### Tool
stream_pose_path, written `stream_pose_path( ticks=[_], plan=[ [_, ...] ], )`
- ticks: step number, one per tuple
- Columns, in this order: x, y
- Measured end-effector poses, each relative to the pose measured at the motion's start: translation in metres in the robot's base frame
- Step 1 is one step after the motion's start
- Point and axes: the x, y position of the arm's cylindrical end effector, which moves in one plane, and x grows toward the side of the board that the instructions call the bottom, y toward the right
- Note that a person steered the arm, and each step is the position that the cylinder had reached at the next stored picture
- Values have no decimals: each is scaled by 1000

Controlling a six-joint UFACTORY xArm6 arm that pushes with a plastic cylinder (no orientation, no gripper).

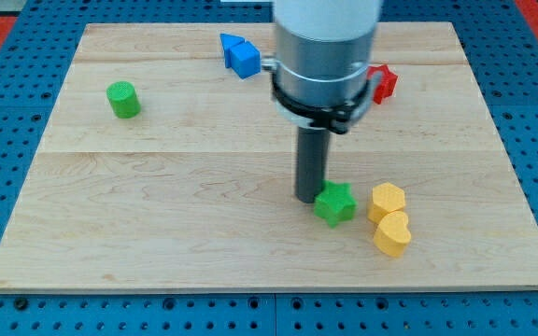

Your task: Push green circle closer to the green star

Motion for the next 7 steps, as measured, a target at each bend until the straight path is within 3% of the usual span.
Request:
stream_pose_path(
  ticks=[3,5,7],
  plan=[
    [10,24],
    [-10,-35],
    [-48,-42]
  ],
)
